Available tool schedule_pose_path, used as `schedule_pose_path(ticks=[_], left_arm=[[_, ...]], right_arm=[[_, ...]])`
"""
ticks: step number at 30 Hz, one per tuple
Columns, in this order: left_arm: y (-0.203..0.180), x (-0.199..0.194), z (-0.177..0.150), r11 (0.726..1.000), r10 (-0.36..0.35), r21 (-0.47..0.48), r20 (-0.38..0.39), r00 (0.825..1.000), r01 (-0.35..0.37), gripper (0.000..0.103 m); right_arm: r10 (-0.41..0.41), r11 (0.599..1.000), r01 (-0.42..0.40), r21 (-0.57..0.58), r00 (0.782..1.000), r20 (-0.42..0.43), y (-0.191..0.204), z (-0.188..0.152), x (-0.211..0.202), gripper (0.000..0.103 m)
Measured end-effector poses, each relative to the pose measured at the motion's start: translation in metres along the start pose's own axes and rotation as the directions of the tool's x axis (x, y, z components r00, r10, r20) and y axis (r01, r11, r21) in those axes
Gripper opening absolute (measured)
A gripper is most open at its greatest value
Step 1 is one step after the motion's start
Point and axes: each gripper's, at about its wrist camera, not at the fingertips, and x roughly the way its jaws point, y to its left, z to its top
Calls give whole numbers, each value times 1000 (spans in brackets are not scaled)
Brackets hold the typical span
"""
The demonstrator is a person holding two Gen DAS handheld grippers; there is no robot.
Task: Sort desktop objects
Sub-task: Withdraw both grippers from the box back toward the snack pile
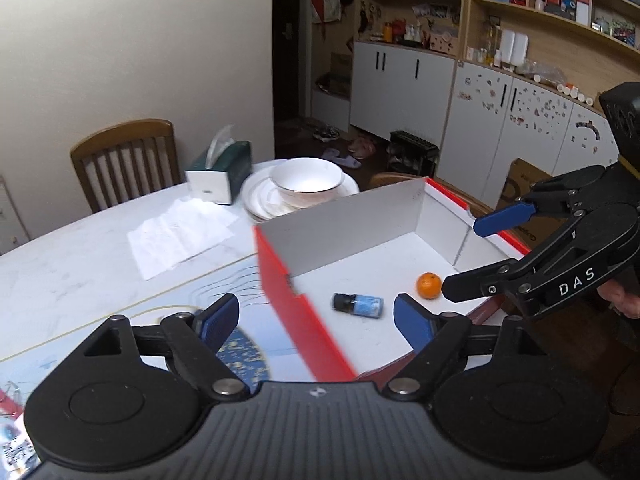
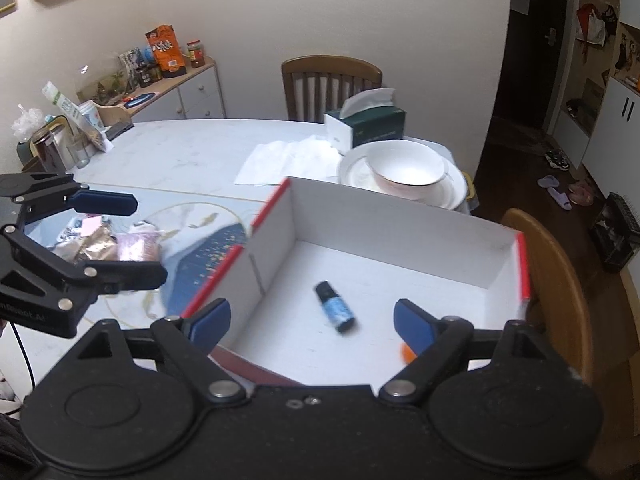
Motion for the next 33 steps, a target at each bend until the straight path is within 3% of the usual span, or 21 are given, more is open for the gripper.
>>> schedule_pose_path(ticks=[6, 18, 33], left_arm=[[35, -26, -22, 999, 21, -32, 25, 999, -20, 102], [112, -64, -69, 988, 89, -127, 2, 996, -88, 103], [182, -99, -111, 987, 111, -119, -4, 994, -111, 103]], right_arm=[[16, 1000, -16, -5, 1000, -3, 34, 3, 7, 89], [14, 1000, -14, 5, 1000, -17, 100, 5, 29, 96], [-9, 1000, 10, 29, 1000, -19, 164, 10, 59, 99]])
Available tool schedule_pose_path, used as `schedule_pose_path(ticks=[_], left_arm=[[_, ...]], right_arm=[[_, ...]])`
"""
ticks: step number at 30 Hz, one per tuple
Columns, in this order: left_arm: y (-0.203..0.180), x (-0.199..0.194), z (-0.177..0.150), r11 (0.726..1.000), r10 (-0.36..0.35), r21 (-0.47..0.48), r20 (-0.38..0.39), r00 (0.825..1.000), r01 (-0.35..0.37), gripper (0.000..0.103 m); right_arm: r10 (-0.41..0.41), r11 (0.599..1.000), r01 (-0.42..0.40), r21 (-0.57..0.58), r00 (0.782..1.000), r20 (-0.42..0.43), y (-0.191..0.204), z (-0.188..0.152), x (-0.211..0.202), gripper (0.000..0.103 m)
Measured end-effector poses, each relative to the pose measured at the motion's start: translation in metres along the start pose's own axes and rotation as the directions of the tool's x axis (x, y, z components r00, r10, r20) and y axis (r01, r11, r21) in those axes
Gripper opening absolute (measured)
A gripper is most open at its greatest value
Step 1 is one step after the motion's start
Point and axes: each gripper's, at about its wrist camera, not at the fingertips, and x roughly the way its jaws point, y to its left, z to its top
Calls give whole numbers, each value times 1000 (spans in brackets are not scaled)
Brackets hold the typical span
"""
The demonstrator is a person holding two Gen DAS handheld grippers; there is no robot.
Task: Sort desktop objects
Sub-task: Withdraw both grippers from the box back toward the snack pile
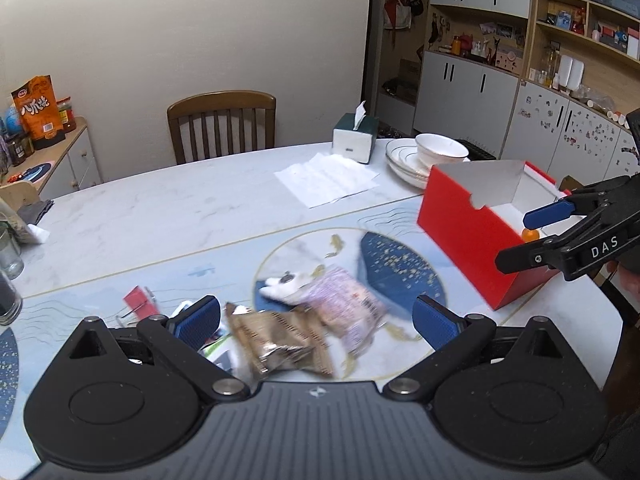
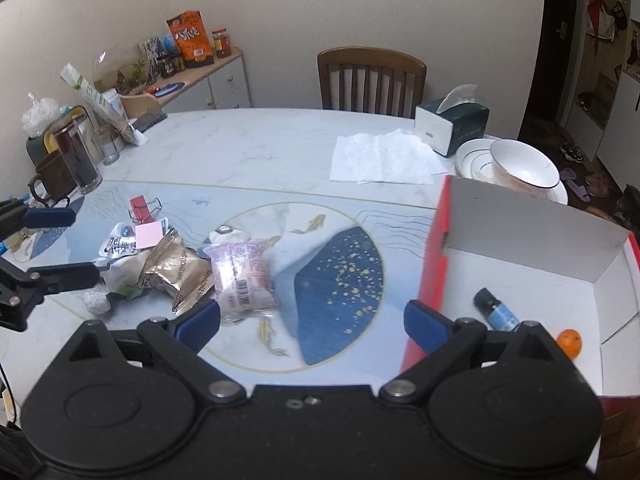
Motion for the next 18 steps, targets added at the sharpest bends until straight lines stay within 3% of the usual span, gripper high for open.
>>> schedule_pose_path(ticks=[13, 18], left_arm=[[53, 0, -28, 1000, -10, 19, -7, 1000, 10, 103], [67, 3, -37, 999, 32, 34, -8, 999, -32, 103]], right_arm=[[-32, 999, 32, 11, 999, -15, 35, 0, 35, 99], [-34, 999, 34, -7, 999, -3, 44, -1, 44, 99]])
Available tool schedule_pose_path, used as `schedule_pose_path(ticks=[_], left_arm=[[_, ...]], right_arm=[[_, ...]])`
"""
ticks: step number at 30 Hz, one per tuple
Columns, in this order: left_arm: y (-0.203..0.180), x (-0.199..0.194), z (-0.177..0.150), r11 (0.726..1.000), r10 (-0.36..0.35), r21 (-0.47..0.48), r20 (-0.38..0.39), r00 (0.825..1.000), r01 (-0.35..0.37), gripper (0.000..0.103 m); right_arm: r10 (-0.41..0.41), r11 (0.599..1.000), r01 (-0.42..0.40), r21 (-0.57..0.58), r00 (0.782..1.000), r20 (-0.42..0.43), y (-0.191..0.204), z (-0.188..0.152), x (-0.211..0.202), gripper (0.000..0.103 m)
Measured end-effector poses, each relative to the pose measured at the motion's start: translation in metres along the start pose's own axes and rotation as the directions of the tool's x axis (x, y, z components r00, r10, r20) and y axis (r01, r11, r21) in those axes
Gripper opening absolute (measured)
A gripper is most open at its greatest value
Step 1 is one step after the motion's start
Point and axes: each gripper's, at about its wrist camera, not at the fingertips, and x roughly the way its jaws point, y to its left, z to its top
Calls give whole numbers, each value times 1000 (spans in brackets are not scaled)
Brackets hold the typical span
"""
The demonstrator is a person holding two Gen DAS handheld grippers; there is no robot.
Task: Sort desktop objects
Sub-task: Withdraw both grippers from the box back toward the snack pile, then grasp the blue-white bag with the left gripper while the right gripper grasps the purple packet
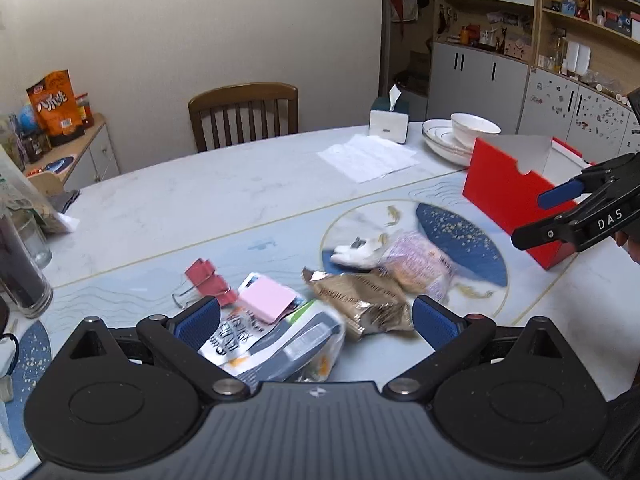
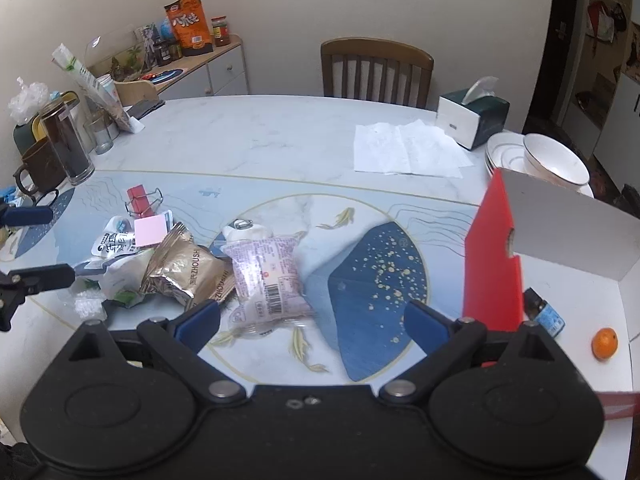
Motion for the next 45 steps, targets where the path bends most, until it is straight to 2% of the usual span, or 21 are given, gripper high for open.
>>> schedule_pose_path(ticks=[15, 28, 34, 39, 45], left_arm=[[48, 23, -22, 996, -20, 83, -81, 997, 27, 103], [45, 50, -27, 983, -53, 168, -107, 993, 71, 102], [46, 60, -26, 984, -68, 159, -118, 991, 86, 90], [48, 63, -26, 984, -81, 147, -124, 989, 99, 72], [44, 63, -24, 981, -99, 156, -122, 988, 117, 57]], right_arm=[[7, 1000, -7, 1, 999, -40, 14, 10, 43, 98], [27, 1000, -26, 13, 995, -92, 20, 18, 84, 98], [45, 999, -45, 2, 992, -119, 24, 18, 99, 96], [50, 999, -51, -5, 990, -130, 27, 21, 110, 92], [52, 998, -57, -31, 988, -143, 32, 22, 119, 84]])
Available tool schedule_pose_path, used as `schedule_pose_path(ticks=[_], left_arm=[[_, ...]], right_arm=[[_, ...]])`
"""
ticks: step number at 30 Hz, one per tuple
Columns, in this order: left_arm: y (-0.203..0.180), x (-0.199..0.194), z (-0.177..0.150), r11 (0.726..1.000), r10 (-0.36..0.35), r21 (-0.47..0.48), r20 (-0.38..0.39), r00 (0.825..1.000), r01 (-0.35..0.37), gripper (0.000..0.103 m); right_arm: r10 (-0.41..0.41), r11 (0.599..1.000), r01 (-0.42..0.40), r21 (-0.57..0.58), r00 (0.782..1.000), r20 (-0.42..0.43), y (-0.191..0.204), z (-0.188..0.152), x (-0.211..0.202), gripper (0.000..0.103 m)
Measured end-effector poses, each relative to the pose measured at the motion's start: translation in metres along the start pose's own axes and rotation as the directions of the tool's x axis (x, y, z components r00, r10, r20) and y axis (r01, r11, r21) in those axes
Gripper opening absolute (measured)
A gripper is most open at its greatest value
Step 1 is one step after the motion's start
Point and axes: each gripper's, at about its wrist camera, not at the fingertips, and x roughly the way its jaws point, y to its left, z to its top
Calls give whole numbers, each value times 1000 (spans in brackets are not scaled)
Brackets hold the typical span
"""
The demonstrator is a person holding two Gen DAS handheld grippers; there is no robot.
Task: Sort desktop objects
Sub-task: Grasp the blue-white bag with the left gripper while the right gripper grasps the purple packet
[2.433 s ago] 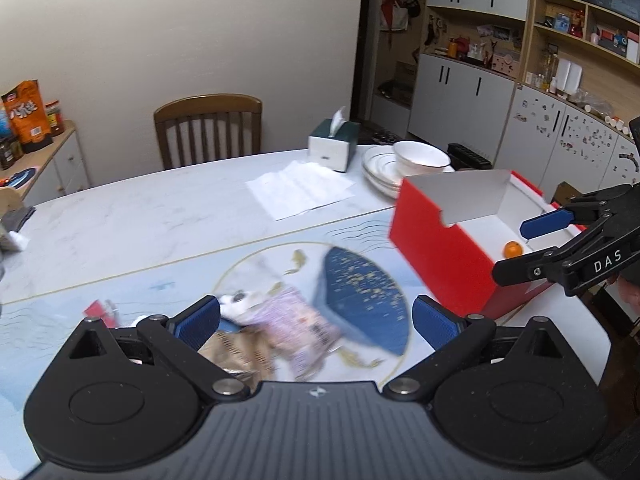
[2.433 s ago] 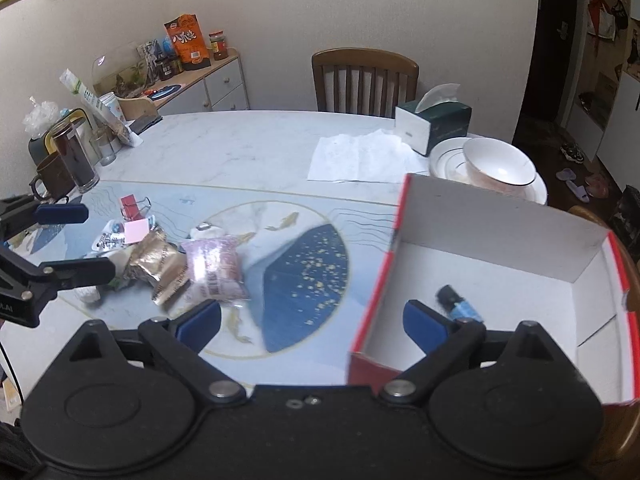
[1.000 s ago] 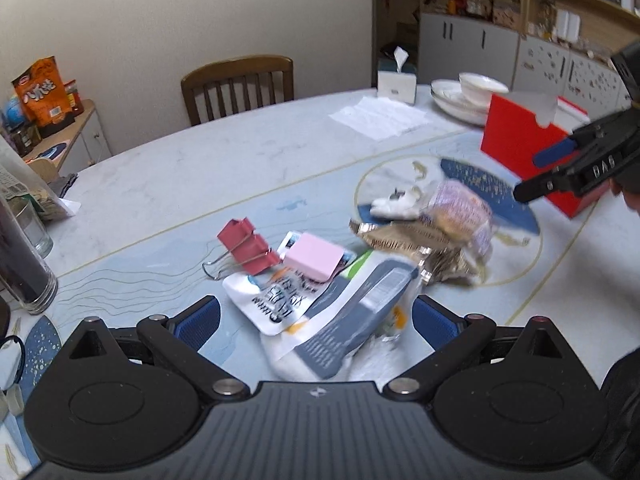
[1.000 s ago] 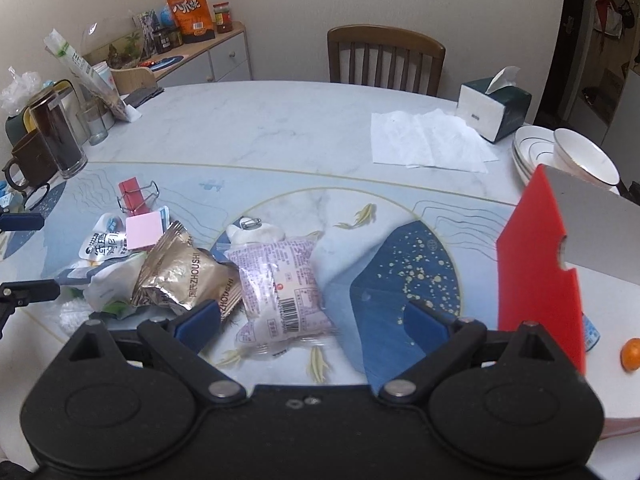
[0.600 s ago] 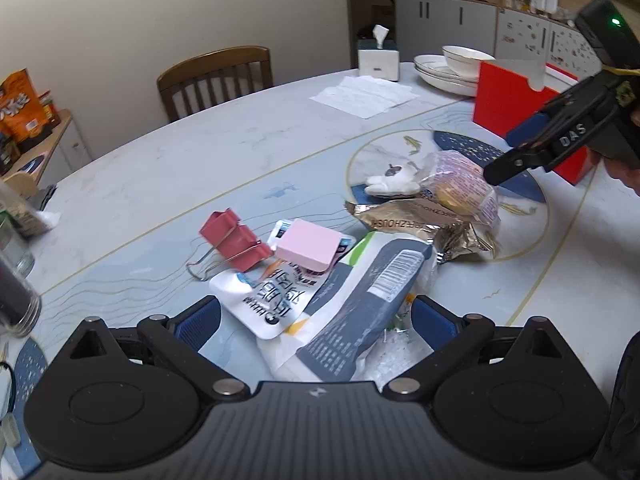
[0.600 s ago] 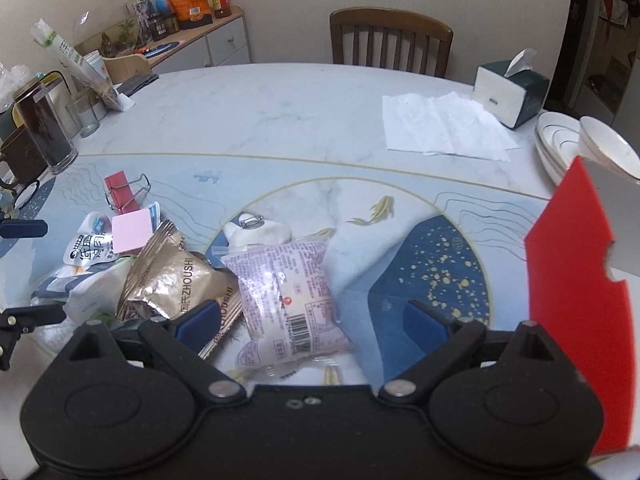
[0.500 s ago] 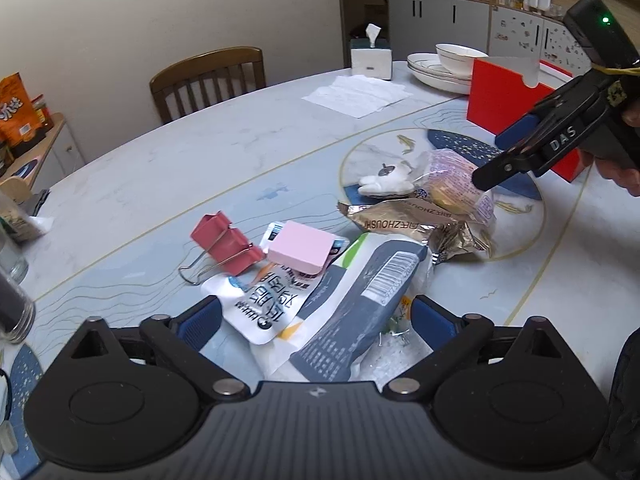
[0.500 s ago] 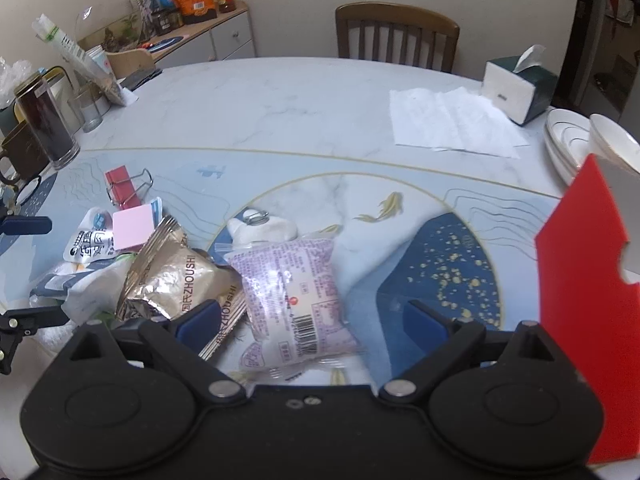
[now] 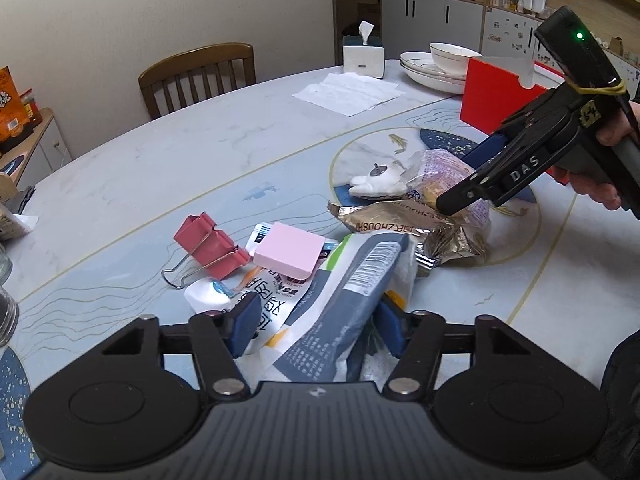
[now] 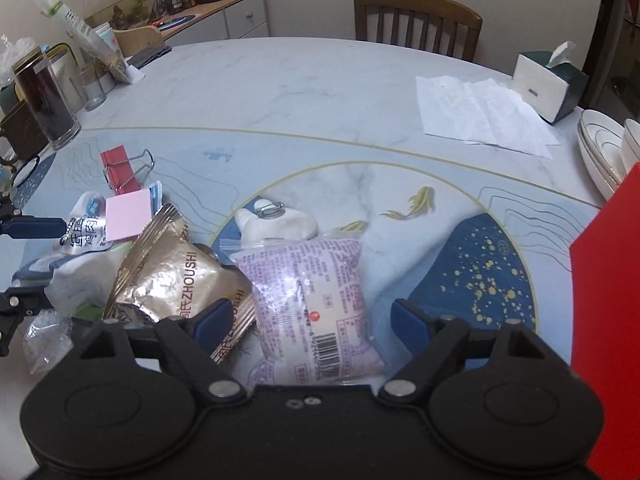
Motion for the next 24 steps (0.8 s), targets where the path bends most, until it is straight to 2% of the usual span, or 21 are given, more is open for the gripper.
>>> schedule_pose_path(ticks=[2, 7, 9, 13, 15, 22, 24], left_arm=[[-1, 1, 1, 1000, -8, -4, -3, 1000, 8, 53], [-3, 1, 4, 1000, -9, -5, -4, 1000, 9, 43], [-5, 1, 6, 1000, -15, -7, -9, 1000, 15, 36], [-8, 1, 7, 1000, -23, -9, -15, 1000, 23, 32], [-9, 1, 9, 1000, -27, -8, -18, 999, 27, 27], [-16, -2, 14, 1000, -25, -13, -25, 999, 25, 21], [-17, -2, 15, 1000, -23, -15, -27, 999, 23, 17]], right_arm=[[-2, 1000, 2, -1, 1000, -4, 1, 0, 2, 82], [6, 1000, -6, -1, 1000, -5, 1, 1, 2, 69], [6, 1000, -6, -1, 1000, -7, 0, 1, 2, 65], [6, 1000, -6, 10, 1000, 0, -2, 1, 0, 57], [10, 1000, -10, 8, 1000, 3, -3, 0, -3, 55], [9, 1000, -10, 9, 1000, 13, -3, -6, -12, 52], [18, 1000, -19, 15, 1000, 18, -4, -7, -17, 52]])
